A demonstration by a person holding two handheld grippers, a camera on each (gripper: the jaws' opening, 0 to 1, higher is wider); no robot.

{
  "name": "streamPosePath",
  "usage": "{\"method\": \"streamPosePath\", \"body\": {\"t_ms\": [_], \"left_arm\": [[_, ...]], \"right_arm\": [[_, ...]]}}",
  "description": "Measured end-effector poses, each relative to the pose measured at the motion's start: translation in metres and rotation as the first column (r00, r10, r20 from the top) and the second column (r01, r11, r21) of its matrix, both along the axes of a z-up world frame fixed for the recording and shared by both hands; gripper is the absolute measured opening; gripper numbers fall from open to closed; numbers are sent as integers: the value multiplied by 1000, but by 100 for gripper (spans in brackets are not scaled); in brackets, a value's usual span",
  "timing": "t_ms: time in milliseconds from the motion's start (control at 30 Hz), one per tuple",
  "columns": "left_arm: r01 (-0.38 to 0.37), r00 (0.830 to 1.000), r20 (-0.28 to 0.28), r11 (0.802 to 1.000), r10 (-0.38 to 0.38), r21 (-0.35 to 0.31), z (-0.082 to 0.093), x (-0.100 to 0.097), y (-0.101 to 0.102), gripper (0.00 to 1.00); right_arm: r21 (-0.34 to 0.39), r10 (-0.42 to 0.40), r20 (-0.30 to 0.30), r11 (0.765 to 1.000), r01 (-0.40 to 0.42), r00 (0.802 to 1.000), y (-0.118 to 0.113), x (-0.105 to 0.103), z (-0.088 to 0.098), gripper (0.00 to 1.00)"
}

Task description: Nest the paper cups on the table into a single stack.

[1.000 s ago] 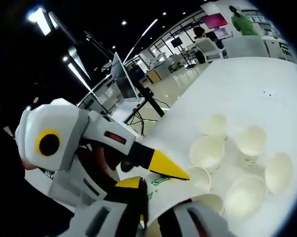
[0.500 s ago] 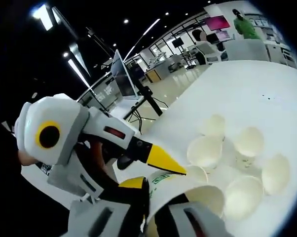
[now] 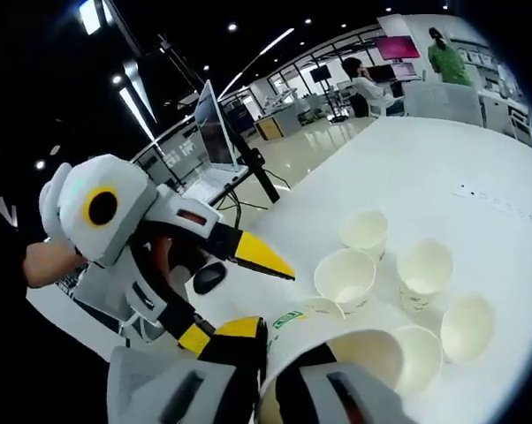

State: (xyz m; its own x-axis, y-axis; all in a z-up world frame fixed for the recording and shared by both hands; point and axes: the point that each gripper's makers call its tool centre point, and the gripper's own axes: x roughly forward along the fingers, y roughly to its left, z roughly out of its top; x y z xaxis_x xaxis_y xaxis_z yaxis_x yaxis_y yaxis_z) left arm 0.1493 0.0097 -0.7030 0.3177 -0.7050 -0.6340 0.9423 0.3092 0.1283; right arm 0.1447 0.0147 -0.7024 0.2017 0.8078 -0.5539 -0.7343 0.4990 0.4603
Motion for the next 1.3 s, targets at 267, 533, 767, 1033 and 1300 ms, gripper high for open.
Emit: {"method": "streamPosePath", "body": {"t_ms": [267, 533, 767, 1033, 1300], "left_arm": [[-80, 997, -23, 996, 80, -35, -5, 7, 15, 48], [-188, 981, -58, 978, 183, -90, -11, 9, 31, 56], [-277, 960, -89, 951, 267, -139, -10, 10, 43, 63], [-326, 943, -122, 935, 311, -137, -21, 1, 55, 64], [-348, 933, -145, 927, 328, -140, -28, -10, 58, 65]], "right_arm": [[-67, 49, 22, 997, -47, 999, 3, 0, -3, 1], [-164, 137, 55, 978, -127, 989, 8, 7, -13, 1], [-220, 195, 69, 960, -175, 978, 15, 10, -19, 1], [-305, 280, 69, 920, -248, 957, 19, 3, -28, 1], [-383, 363, 59, 869, -315, 930, 21, 0, -40, 1]]}}
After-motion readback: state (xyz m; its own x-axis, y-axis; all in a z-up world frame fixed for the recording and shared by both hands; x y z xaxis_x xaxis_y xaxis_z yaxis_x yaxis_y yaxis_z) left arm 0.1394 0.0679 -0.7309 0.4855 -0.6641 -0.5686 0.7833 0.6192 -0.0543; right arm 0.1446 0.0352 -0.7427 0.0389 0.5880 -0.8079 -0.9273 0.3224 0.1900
